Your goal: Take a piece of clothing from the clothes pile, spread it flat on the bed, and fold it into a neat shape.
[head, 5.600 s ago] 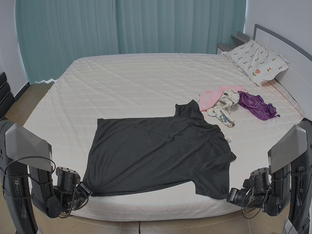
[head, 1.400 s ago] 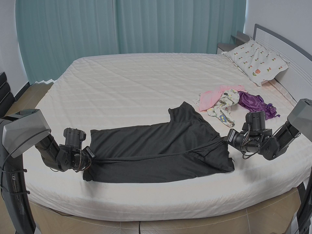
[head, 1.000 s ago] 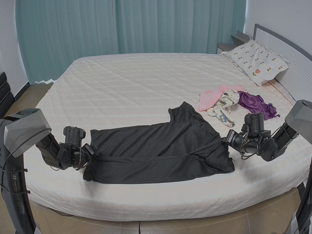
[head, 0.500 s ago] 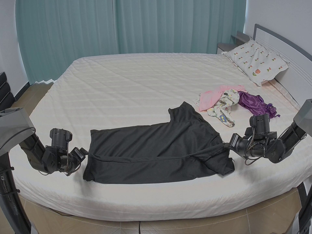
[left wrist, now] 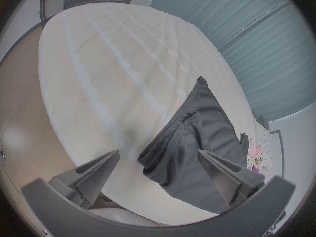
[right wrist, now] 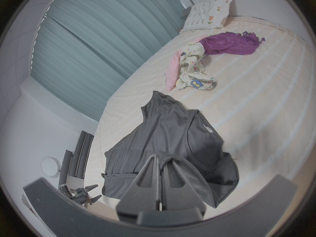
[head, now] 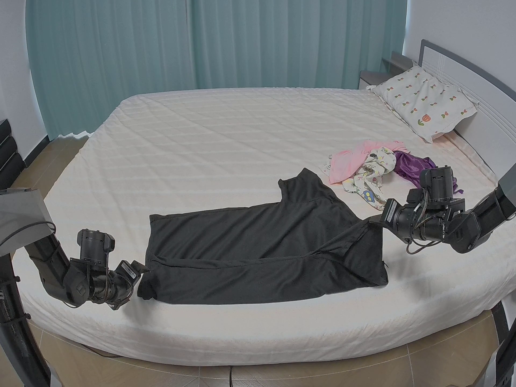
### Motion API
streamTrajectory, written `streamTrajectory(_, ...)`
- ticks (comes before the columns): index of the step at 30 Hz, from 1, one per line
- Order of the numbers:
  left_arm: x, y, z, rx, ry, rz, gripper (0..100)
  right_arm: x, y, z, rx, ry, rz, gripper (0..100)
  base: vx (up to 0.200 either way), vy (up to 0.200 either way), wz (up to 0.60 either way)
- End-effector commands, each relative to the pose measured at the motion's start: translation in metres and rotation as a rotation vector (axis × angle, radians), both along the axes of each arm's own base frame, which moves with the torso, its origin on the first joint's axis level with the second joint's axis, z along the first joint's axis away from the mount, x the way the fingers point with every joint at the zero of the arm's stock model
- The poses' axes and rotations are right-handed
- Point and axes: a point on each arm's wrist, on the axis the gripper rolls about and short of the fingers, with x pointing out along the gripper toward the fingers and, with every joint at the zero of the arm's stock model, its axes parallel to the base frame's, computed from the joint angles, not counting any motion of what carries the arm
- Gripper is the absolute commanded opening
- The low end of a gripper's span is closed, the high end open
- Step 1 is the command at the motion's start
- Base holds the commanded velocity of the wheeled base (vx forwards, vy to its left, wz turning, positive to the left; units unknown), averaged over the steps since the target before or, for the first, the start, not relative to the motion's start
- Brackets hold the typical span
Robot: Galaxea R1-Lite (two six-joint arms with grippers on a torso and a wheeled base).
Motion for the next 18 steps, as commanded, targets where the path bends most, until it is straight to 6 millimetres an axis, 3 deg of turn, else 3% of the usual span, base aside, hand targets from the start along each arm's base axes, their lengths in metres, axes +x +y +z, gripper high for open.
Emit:
streamTrajectory(1,-0.007,0.000,-0.008,-0.010,0.028,-0.001,100,0.018,0.003,-0.014,-0.066,-0.007,0.041,0,0.000,0.000,0.00)
streamTrajectory(8,-0.007,-0.001,-0.009,-0.011,0.030,-0.004,100,0.035,0.006,-0.033,-0.176,-0.035,0.110,0,0.000,0.000,0.00)
streamTrajectory(18,-0.011,0.000,-0.011,-0.010,0.041,-0.007,100,0.052,0.010,-0.035,-0.228,-0.199,0.074,0,0.000,0.000,0.00)
